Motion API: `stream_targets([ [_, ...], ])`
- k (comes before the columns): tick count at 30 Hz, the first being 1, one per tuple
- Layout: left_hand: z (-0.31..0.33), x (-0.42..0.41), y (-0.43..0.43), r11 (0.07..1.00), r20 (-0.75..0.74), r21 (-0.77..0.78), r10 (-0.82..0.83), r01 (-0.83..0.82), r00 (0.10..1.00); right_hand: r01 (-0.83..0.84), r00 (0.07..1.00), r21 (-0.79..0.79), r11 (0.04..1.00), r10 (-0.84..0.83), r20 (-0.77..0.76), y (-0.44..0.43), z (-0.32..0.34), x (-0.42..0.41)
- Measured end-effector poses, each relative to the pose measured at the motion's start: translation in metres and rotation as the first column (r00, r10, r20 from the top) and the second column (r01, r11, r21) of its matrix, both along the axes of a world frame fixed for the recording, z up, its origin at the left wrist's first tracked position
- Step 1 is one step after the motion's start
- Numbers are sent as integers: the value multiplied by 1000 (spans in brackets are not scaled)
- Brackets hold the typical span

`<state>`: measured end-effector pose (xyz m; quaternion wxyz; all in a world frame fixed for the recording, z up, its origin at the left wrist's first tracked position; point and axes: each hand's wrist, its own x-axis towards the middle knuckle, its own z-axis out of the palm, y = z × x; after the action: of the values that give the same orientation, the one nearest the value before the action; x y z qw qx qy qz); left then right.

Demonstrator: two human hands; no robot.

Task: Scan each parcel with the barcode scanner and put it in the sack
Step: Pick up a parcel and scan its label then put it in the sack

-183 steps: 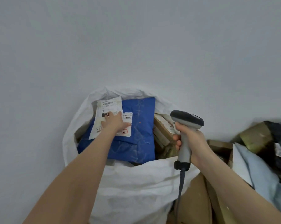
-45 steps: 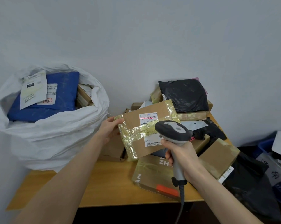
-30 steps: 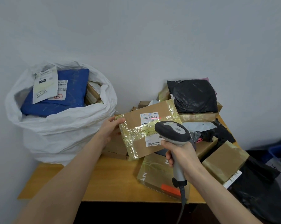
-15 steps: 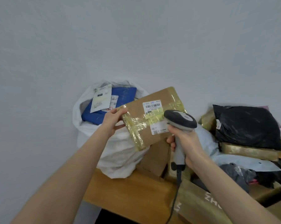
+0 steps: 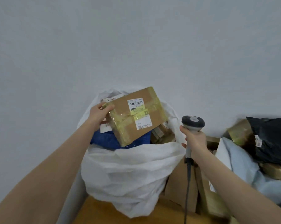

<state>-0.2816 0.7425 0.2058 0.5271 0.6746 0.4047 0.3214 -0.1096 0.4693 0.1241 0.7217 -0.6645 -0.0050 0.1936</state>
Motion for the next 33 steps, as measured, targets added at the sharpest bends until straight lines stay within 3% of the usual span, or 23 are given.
stream_targets([
  [3, -19, 16, 24, 990, -229, 77, -97, 117, 969, 82, 996, -164, 983, -74, 51, 10, -24, 6],
  [6, -26, 32, 33, 915, -420, 347, -46, 207, 907, 74, 997, -218, 973, -73, 13, 16, -44, 8],
  [9, -23, 55, 17, 627, -613, 667, 156, 403, 774, 52, 996, -284, 957, -69, -52, 21, -54, 9],
  [11, -25, 68, 1, 519, -693, 684, 244, 513, 678, 78, 987, -275, 958, -113, -112, 23, -54, 10],
  [14, -31, 76, -9, 531, -777, 610, 257, 588, 574, 129, 965, -196, 972, -169, -200, 28, -41, 10],
  [19, -15, 61, 11, 608, -825, 545, 265, 578, 499, 74, 990, 90, 993, -62, -130, 60, 37, 9],
  [24, -9, 29, 28, 723, -818, 512, 246, 464, 520, -90, 994, 233, 968, 101, -39, 86, 86, -4],
  [29, -47, 22, 11, 694, -773, 572, 276, 438, 572, -117, 979, 247, 962, 154, -136, 88, 78, -14],
  [33, -54, 9, 18, 728, -755, 590, 345, 349, 557, -175, 963, 322, 930, 230, -140, 92, 88, -21],
])
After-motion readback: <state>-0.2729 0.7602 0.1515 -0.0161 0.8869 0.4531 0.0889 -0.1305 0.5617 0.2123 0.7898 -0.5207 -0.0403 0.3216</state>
